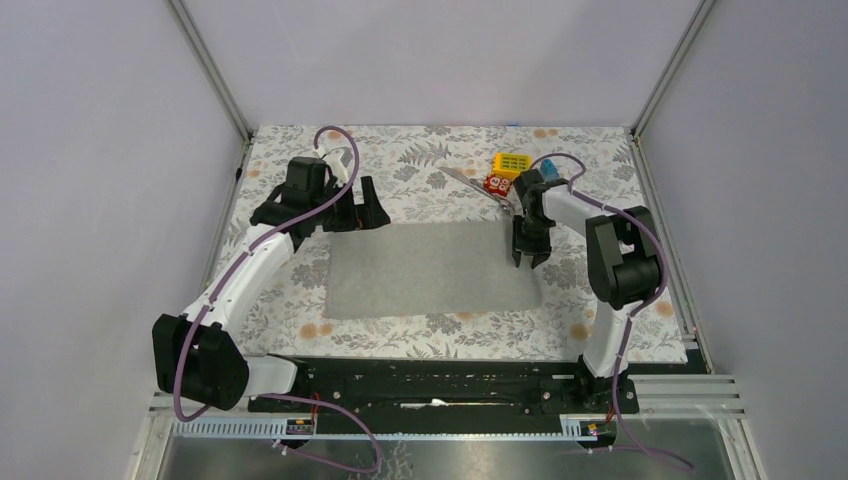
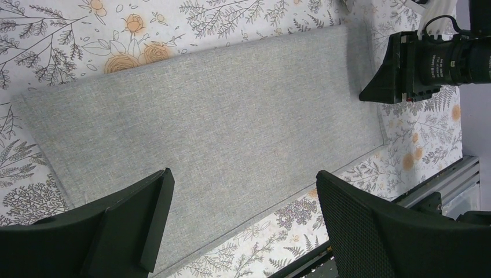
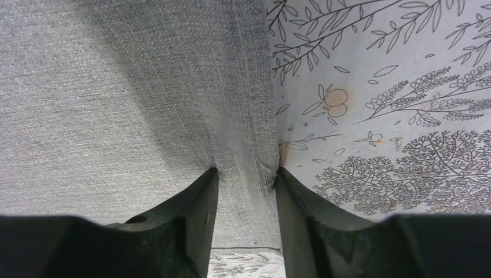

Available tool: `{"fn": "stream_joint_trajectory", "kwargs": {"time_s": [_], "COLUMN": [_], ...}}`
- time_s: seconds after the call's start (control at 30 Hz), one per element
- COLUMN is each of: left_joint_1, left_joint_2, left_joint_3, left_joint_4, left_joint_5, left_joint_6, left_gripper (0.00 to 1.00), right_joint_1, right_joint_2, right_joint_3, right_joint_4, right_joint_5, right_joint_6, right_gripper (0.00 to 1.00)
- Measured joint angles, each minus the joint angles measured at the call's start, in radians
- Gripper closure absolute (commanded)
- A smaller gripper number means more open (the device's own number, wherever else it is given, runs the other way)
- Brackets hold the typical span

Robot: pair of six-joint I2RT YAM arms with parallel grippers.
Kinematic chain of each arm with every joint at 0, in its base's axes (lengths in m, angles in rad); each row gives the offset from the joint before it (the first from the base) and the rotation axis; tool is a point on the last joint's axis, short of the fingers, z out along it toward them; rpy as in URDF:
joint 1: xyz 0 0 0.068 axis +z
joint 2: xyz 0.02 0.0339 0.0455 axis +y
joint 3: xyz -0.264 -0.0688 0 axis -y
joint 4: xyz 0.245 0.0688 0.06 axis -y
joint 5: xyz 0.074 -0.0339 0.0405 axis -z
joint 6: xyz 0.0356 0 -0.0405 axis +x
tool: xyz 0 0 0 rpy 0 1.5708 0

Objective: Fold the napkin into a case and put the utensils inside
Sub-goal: Pick up the rectangle-folded napkin from the center of the board.

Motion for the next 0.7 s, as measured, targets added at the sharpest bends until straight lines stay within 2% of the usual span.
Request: {"fn": "stream_joint_trajectory", "kwargs": {"time_s": [0.07, 0.2, 0.27, 0.53, 0.7], "left_joint_1": [0.003, 0.013, 0.024, 0.042, 0.041], "left_joint_2": [0.000, 0.000, 0.000, 0.000, -0.006], "left_joint_3": [0.000, -0.004, -0.006, -0.018, -0.047], "left_joint_4": [0.000, 0.006, 0.008, 0.020, 0.039], "left_joint_5": [-0.001, -0.015, -0.013, -0.043, -0.061], "left_joint_6": [0.001, 0.002, 0.001, 0.004, 0.004], "left_gripper": [0.01, 0.01, 0.01, 0.01, 0.01], "right_joint_1": [0.004, 0.030, 0.048, 0.056, -0.008], "right_joint_2": [-0.011, -0.014, -0.018, -0.056, -0.097], "right_joint_3": [-0.016, -0.021, -0.024, -0.066, -0.119], "right_joint_4": [0.016, 0.032, 0.040, 0.082, 0.082], "right_joint_5": [0.006, 0.022, 0.042, 0.080, 0.150], "right_joint_6": [0.001, -0.003, -0.007, -0.037, -0.068], "right_gripper": [0.68, 0.93, 1.00, 1.00, 1.00]}}
